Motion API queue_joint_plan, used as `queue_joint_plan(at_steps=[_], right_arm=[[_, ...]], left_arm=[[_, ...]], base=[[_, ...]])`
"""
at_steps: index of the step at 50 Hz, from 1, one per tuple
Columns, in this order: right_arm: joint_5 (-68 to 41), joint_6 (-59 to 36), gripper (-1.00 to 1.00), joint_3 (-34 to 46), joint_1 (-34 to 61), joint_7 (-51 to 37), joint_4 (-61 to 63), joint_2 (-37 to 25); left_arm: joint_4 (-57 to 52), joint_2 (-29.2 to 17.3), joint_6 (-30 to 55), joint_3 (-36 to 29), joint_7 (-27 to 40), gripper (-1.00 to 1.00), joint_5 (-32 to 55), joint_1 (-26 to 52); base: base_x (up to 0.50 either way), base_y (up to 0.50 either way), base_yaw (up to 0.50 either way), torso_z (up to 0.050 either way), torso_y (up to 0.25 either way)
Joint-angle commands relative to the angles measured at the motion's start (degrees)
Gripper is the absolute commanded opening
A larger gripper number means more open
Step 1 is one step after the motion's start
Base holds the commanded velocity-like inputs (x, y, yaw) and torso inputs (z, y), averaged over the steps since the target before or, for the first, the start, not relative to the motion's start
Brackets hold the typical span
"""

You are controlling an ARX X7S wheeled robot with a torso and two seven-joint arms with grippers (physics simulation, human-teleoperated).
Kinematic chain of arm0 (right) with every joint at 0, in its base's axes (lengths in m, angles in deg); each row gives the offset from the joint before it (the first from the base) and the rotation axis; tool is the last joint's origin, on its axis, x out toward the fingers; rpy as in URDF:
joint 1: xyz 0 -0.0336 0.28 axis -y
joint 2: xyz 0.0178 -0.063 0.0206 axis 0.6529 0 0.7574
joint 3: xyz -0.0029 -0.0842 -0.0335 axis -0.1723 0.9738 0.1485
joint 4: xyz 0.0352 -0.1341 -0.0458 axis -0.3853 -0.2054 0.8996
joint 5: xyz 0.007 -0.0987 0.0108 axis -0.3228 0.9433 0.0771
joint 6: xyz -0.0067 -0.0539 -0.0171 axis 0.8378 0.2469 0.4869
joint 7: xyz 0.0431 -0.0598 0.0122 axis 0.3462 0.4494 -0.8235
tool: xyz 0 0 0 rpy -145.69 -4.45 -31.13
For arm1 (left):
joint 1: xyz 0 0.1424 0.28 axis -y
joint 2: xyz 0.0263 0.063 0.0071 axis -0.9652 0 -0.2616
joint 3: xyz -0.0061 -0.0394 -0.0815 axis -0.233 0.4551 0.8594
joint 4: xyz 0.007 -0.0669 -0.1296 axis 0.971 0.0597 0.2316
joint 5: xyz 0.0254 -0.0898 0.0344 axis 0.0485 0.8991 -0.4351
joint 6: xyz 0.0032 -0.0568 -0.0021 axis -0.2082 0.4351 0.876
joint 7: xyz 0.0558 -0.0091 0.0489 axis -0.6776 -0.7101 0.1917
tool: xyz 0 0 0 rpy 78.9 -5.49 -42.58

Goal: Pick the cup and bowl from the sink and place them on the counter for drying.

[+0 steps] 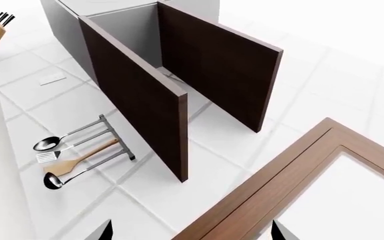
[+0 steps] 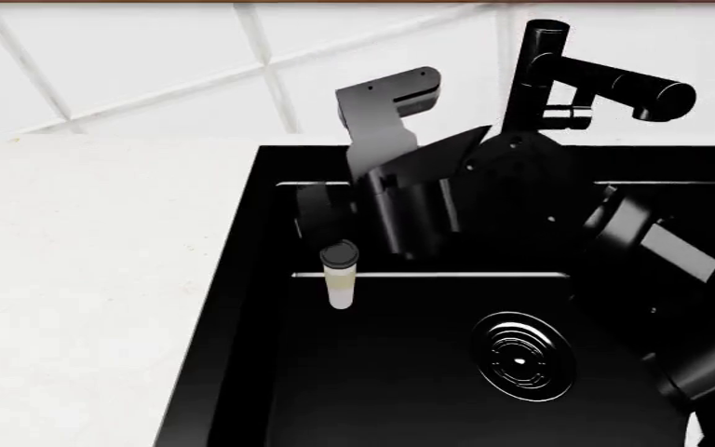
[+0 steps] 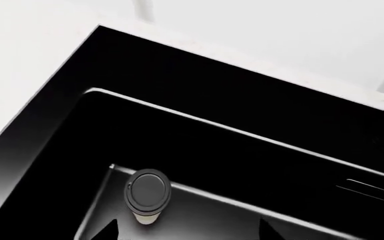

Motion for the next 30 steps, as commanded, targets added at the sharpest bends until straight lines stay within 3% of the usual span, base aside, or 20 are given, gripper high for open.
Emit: queue_joint_plan(at_steps=[1,30], right_arm=[[1.67,0.8,1.0,1.05,-1.96,2.54,-1.66,0.66],[6.46,3.52,1.0,3.84,-6.78,10.11,-8.11,3.09]], left_arm=[[-0.1,-0.06,-0.06,-0.08,0.09,1.0,-0.1,0.01],[0.12,-0.24,-0.46,-0.08,0.09,1.0,0.04,-0.24]], base=[[0.0,0.0,0.0,0.0,0.0],[0.0,0.0,0.0,0.0,0.0]])
